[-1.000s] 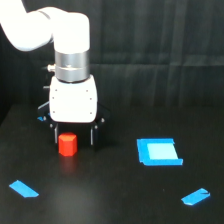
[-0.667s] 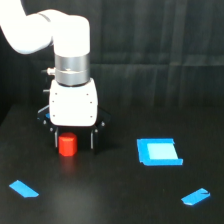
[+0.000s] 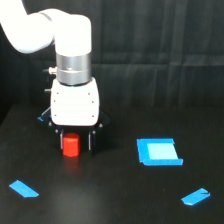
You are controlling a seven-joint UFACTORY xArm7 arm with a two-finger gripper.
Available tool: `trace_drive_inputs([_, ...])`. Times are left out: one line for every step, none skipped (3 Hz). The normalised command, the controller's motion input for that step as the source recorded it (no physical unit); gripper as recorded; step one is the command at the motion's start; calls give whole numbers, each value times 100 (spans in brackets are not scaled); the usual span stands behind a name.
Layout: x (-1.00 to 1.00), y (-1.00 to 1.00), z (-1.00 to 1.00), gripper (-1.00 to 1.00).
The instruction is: Pick up the red object from the table
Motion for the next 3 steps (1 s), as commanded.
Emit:
trace_drive_inputs([17, 8, -24, -95])
trace_drive_inputs([13, -6, 0, -93])
trace_drive_inputs([32, 2, 10, -100])
